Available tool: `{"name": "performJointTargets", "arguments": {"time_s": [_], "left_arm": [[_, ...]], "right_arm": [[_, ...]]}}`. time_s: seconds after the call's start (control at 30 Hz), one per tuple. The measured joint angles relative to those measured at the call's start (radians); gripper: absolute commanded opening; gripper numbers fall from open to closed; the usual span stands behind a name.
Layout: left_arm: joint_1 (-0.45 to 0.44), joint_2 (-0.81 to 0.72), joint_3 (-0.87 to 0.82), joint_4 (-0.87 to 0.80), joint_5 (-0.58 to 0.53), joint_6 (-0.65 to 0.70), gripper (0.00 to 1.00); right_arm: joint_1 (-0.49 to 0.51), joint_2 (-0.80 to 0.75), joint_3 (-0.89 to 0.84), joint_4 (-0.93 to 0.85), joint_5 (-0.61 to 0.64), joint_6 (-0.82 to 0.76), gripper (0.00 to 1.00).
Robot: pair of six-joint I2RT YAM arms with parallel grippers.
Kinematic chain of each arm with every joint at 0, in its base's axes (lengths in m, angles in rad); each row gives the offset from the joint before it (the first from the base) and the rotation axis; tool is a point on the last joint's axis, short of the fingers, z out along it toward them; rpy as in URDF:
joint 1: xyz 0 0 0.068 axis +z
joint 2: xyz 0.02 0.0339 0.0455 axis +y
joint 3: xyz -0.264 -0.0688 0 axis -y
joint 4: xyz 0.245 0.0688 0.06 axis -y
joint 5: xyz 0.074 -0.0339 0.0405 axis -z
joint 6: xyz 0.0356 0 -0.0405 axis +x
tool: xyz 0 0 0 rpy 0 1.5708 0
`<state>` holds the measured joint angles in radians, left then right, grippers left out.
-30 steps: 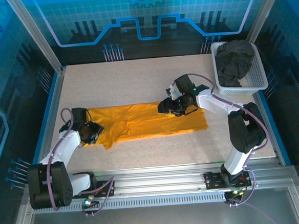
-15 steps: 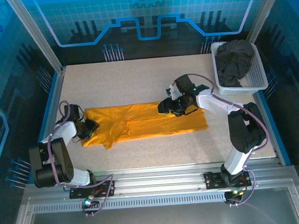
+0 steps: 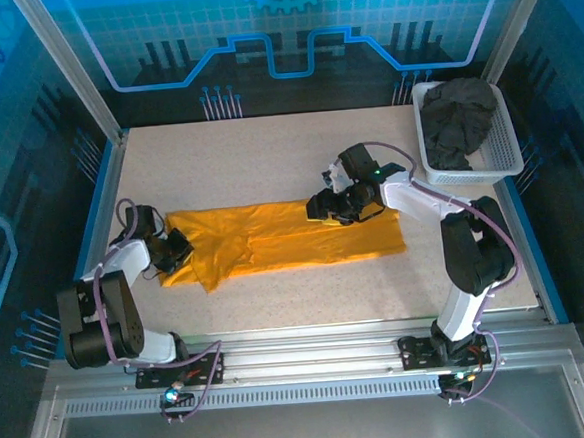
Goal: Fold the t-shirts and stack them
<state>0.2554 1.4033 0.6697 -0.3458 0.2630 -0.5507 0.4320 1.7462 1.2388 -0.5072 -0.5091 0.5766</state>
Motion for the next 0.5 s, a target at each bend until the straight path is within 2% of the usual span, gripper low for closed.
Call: {"name": "performJointTargets", "arguments": {"time_s": [0.2,0.5], "left_arm": [[0.000,-0.062,0.003,-0.027,-0.013,-0.019,0.00],[0.000,-0.069,0.077,-0.114,-0.075,-0.045,0.00]], "right_arm": [[0.000,0.004,0.000,0.000,0.000,0.000,0.57],[0.000,0.005,0.011,-0.009,0.000,-0.001,0.56]]}}
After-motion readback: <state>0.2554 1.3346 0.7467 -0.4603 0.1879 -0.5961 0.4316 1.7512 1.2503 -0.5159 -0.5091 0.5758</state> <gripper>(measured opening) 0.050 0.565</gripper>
